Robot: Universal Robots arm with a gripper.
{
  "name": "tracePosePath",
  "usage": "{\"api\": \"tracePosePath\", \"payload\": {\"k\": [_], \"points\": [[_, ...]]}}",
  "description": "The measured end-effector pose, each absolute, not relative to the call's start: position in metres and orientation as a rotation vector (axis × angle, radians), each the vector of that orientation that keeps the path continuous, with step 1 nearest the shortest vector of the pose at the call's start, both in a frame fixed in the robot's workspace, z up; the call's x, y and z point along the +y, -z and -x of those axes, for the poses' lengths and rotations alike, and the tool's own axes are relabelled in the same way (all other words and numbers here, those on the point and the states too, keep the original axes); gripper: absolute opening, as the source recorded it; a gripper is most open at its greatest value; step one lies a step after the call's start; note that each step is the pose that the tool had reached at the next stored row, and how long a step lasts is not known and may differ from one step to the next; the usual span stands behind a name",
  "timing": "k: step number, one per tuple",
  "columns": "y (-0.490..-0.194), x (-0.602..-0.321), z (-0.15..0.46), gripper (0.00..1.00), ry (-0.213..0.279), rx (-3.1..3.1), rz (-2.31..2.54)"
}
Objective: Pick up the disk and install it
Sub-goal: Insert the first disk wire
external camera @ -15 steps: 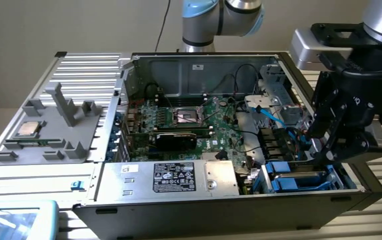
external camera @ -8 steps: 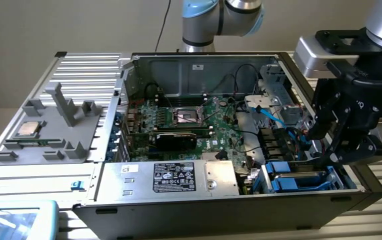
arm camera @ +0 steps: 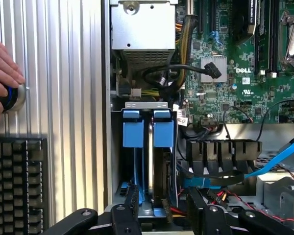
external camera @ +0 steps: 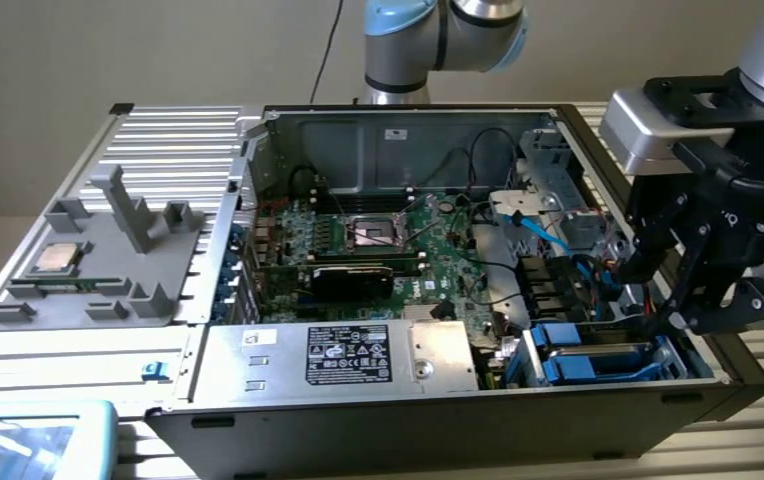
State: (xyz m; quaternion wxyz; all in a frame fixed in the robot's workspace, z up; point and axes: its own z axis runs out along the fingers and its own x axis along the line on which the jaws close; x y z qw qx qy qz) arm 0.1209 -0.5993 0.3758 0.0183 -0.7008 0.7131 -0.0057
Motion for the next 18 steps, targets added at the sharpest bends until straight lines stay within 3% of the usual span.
{"api": "tracePosePath", "payload": {"k": [18], "points": [[-0.357,-0.599,-0.134,0.51,-0.011,2.029,2.358]]}}
